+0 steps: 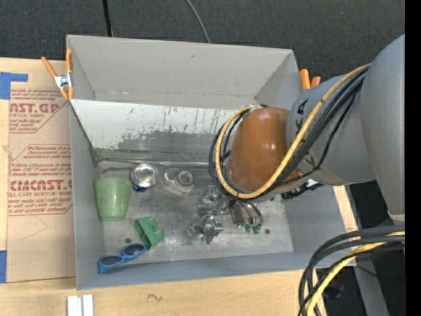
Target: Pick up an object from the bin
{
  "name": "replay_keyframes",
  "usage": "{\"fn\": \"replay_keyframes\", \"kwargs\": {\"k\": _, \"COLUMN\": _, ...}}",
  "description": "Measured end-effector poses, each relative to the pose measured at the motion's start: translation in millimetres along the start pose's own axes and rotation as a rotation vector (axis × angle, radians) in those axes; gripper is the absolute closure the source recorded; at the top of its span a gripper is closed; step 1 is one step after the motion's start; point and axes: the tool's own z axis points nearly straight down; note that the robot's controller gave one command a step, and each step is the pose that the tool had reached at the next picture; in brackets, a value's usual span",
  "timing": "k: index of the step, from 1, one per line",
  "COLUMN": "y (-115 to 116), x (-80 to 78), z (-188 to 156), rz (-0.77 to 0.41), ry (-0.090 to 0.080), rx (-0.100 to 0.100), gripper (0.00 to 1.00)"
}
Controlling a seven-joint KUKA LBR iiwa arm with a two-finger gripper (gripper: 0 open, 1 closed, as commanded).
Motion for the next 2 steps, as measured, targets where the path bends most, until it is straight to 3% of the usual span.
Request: {"fn": "replay_keyframes", "kwargs": {"k": 2, "y": 1.1, "x": -1.5, "z": -61.0, "rz": -0.001, "ry": 0.001, "rx": 0.000, "gripper": 1.00}}
